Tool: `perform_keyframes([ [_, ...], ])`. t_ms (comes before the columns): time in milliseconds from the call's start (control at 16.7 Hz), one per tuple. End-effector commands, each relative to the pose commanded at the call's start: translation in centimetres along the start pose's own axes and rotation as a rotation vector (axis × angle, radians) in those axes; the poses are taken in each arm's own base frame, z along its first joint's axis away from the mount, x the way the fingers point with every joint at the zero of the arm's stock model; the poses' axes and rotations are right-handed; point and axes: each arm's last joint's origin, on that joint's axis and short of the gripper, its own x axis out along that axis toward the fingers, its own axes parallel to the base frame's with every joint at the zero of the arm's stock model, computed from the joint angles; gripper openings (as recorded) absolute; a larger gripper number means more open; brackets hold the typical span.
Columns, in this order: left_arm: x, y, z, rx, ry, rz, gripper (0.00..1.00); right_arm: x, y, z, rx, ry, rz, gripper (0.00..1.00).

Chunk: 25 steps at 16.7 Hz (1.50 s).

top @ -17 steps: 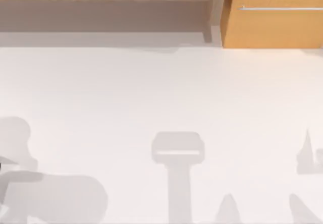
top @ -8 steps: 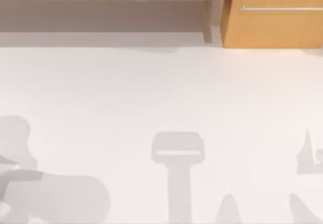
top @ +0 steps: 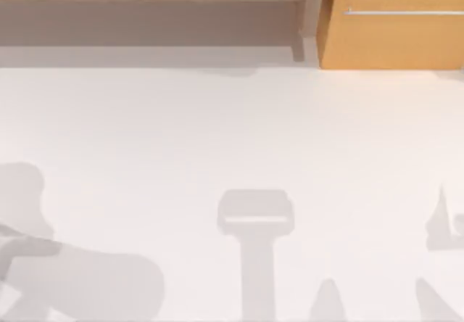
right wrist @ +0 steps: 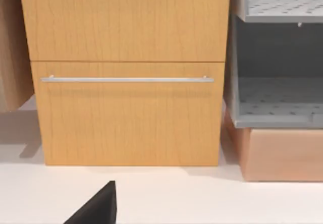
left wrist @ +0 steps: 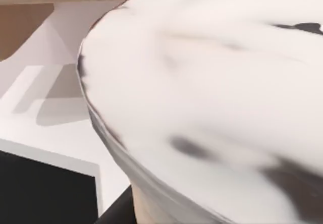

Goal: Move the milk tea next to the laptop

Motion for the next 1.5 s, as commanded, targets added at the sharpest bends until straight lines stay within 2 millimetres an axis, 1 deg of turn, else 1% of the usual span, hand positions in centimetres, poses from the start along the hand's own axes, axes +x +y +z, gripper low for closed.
perform_keyframes([
  [300,0.1,0.0,-1.3,-0.007,0.016,0.000,0.00,0.0,0.0,0.0,0.000,0.000,0.000,1.00],
  [540,0.0,-0.2,-2.9,-0.040,0.080,-0.005,0.00,0.0,0.0,0.0,0.000,0.000,0.000,1.00],
  [780,0.0,-0.3,-3.1,-0.044,0.087,-0.005,0.00,0.0,0.0,0.0,0.000,0.000,0.000,1.00],
  [1500,0.0,-0.3,-3.1,-0.044,0.087,-0.005,0.90,0.0,0.0,0.0,0.000,0.000,0.000,1.00],
])
